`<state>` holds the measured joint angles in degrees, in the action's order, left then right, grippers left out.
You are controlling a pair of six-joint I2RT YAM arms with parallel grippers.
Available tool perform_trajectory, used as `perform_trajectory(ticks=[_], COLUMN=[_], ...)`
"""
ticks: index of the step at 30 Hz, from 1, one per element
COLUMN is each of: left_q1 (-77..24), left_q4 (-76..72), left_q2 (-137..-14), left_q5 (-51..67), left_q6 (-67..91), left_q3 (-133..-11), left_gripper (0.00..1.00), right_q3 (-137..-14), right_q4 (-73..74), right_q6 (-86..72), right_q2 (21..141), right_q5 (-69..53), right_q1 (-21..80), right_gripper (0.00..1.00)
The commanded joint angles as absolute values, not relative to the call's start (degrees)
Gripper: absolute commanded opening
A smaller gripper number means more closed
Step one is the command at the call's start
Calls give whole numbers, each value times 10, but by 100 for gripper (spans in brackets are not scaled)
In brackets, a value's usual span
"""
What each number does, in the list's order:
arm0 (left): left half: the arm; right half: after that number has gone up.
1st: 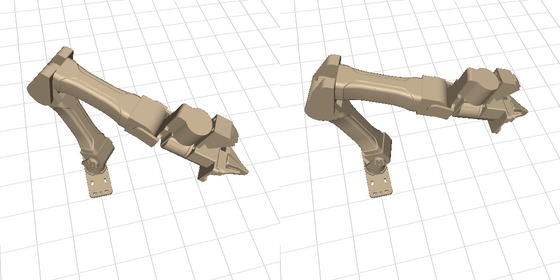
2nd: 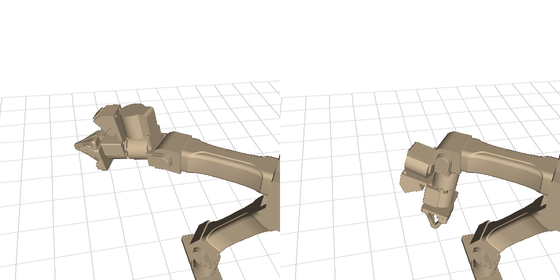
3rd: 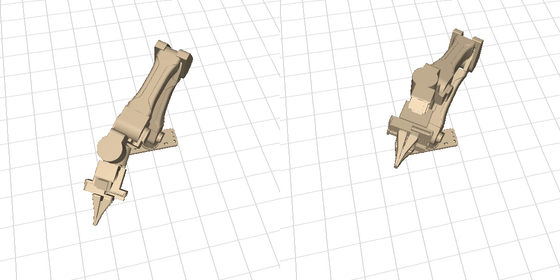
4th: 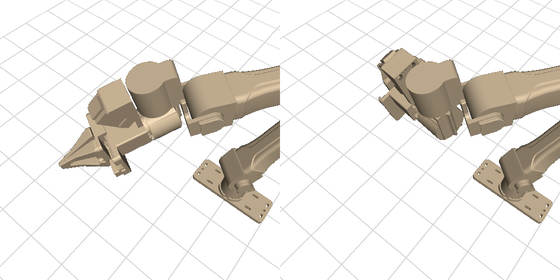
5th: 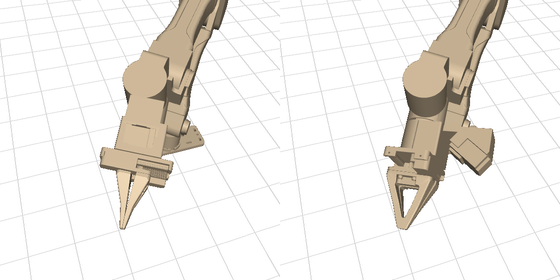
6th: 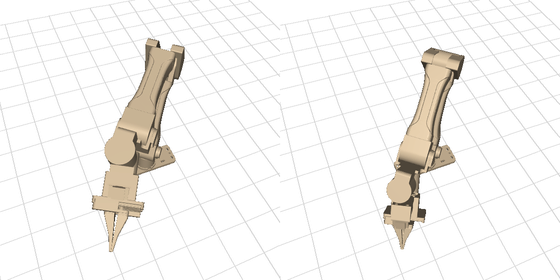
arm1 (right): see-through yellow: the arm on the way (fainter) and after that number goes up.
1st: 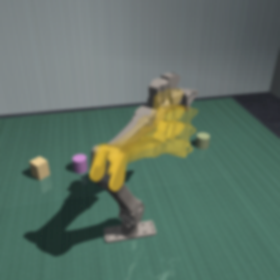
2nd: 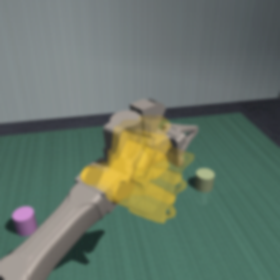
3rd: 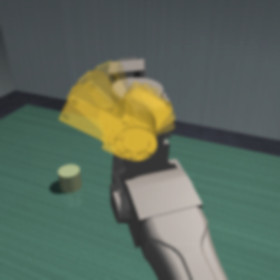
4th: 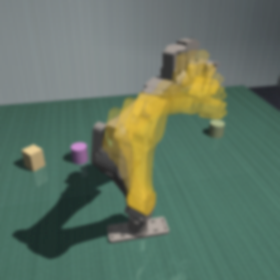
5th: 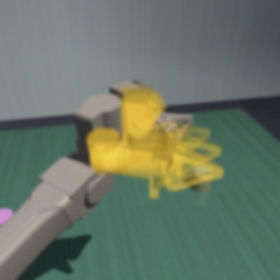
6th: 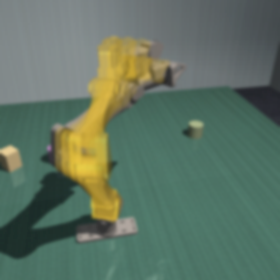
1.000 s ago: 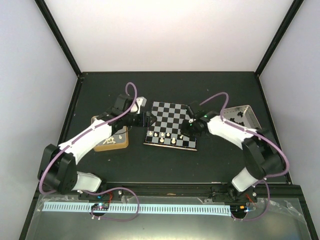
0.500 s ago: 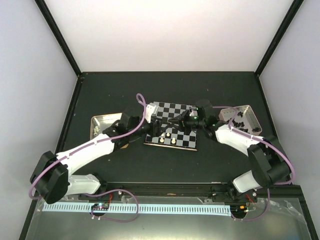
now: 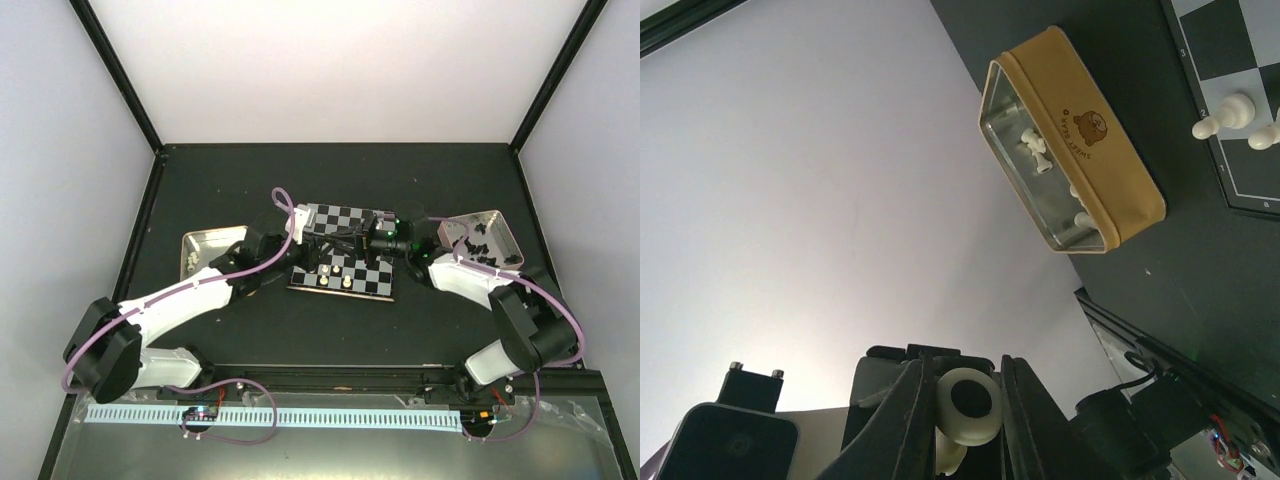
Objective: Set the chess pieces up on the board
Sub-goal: Place the chess piece on the chessboard.
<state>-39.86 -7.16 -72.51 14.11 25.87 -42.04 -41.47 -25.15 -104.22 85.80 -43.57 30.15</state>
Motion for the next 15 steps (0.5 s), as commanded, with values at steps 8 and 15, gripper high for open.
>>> perform_trajectory(ticks=[8, 15], left_q1=[-401, -401], left_q4=[-67, 135], left_q2=[-725, -696], left_q5=[118, 39], left_q6=[248, 215], left_q3=[-430, -471], left_gripper=[3, 2], right_q3=[-419, -507], right_q4=[-249, 7], right_q6=[-1013, -751], right_q2=[873, 881], right_q5=[-450, -383], right_q1=[305, 294], right_gripper=[24, 58])
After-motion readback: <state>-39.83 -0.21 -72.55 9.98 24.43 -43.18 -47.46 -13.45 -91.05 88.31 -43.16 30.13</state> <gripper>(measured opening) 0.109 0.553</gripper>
